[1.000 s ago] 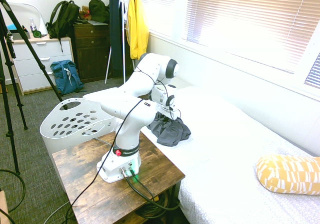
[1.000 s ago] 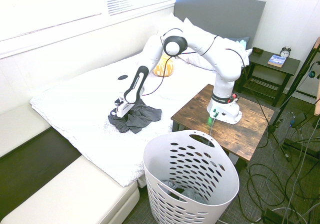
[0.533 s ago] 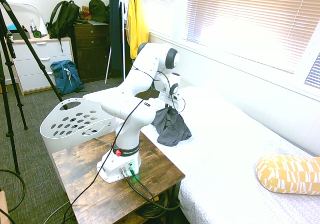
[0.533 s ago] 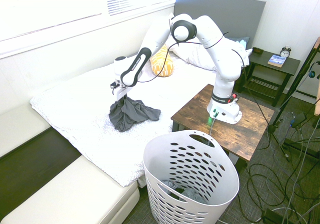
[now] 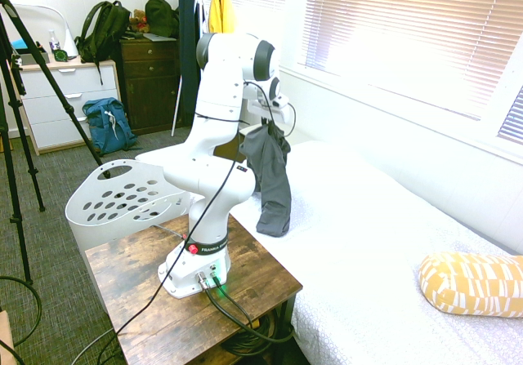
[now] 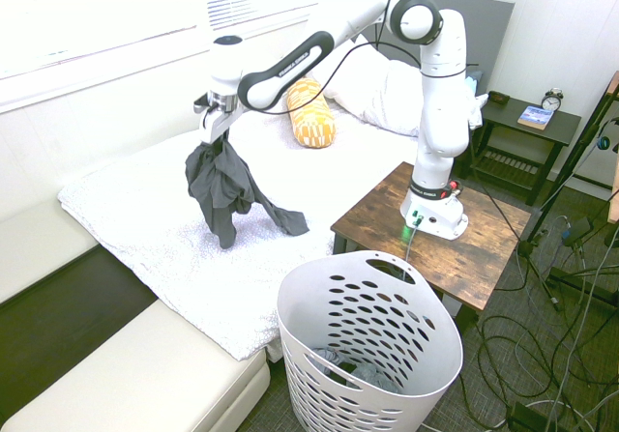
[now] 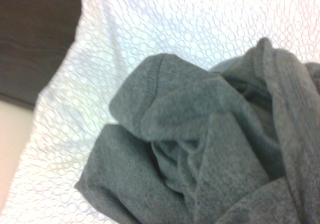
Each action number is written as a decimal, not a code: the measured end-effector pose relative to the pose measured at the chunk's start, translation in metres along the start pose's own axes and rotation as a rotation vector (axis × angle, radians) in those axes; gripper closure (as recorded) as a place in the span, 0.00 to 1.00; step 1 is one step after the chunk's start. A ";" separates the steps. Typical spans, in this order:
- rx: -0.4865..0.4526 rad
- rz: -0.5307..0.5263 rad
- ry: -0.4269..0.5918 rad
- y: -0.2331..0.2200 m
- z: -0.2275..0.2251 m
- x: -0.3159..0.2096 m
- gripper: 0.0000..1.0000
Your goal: Put my clothes in the laundry bag
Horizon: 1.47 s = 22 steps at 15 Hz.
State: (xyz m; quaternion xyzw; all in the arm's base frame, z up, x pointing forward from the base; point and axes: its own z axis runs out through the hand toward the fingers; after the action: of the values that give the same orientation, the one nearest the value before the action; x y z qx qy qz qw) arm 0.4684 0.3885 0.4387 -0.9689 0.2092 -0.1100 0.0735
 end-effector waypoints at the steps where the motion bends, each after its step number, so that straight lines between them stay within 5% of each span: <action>1: 0.014 -0.019 0.015 -0.005 -0.043 -0.017 1.00; 5: 0.048 -0.131 0.078 0.004 -0.218 -0.153 1.00; 10: 0.085 -0.273 0.113 0.104 -0.357 -0.401 1.00; 12: 0.069 -0.318 0.099 0.125 -0.349 -0.457 1.00; 17: -0.089 -0.349 -0.046 0.133 -0.222 -0.511 1.00; 18: -0.122 -0.356 -0.059 0.143 -0.196 -0.522 0.00; 22: -0.187 -0.383 -0.050 0.168 -0.149 -0.539 0.00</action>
State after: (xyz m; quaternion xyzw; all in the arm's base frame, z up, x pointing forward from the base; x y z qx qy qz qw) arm -0.1120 0.4495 0.4525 -0.9959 0.0290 -0.0781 -0.0340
